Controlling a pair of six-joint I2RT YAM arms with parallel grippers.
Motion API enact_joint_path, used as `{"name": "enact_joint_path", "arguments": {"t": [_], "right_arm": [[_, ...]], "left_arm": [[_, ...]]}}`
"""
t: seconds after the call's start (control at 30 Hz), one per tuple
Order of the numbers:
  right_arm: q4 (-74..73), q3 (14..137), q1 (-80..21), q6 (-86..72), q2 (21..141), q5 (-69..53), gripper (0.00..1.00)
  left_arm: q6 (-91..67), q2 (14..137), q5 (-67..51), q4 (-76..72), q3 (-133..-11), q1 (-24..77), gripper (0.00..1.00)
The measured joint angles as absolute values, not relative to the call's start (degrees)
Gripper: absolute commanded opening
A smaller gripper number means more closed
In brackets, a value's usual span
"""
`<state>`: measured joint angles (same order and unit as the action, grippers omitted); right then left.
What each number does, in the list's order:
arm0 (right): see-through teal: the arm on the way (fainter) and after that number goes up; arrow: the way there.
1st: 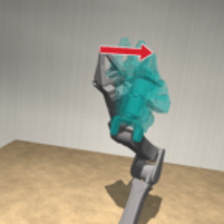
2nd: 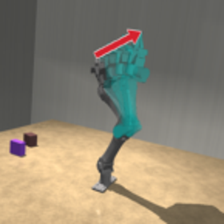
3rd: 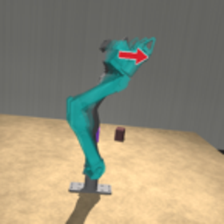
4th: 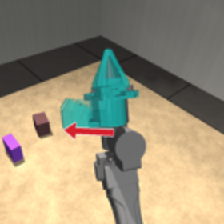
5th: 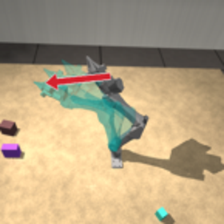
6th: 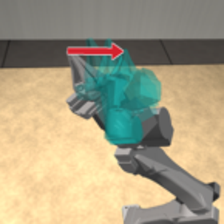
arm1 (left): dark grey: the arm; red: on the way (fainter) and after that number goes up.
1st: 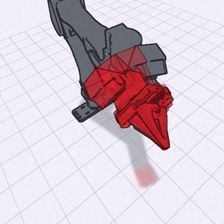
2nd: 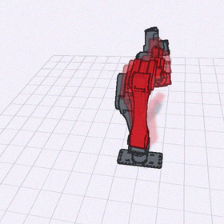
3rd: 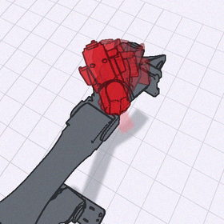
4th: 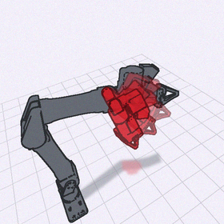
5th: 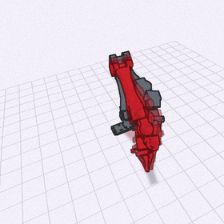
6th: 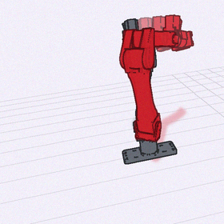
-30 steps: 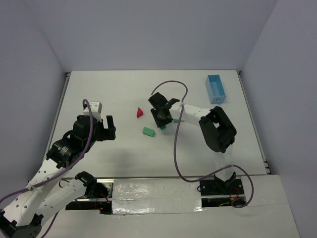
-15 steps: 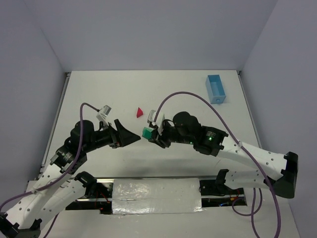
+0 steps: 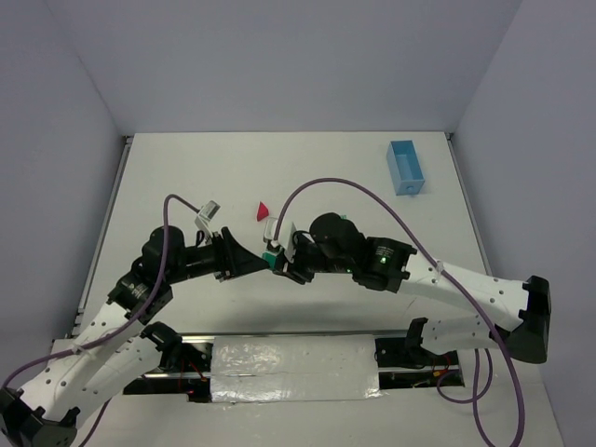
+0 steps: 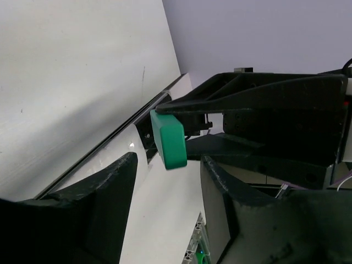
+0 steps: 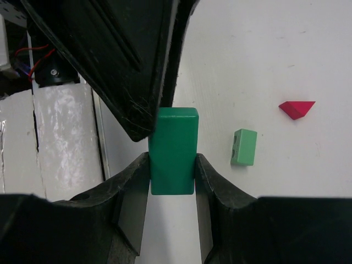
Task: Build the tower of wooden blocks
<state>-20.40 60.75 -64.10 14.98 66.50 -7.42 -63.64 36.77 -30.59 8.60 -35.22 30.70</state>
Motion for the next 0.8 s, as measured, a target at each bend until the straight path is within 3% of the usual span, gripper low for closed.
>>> {"name": "enact_joint_path", "arguments": {"t": [0.13, 0.27, 0.4, 0.5, 0.63, 0.8], "right_arm": [[-21.8, 62.7, -64.6, 15.6, 68.4, -8.4, 0.09], [-23.4, 63.4, -65.1, 16.3, 69.4, -8.5, 0.09], [-25.3, 63.5, -65.8, 16.8, 69.5, -8.4, 0.09], [-27.0, 64.0, -66.4, 17.3, 69.5, -8.4, 0.09], [-28.3, 64.4, -67.3, 17.7, 69.5, -8.1, 0.1], [-29.5, 64.6, -68.2, 18.1, 69.6, -7.0, 0.1]], "left_arm": [[-63.7, 38.2, -31.2, 7.5, -34.5, 30.7, 0.58], [-63.4, 39.7, -31.3, 7.6, -34.0, 30.7, 0.68], [-63.2, 40.0, -31.3, 7.6, -34.0, 30.7, 0.69], [-62.8, 40.0, -31.3, 7.9, -34.0, 30.7, 0.67], [-61.7, 40.7, -32.0, 8.2, -34.0, 30.7, 0.53], [-61.3, 41.1, -33.3, 8.3, -34.0, 30.8, 0.48]]}}
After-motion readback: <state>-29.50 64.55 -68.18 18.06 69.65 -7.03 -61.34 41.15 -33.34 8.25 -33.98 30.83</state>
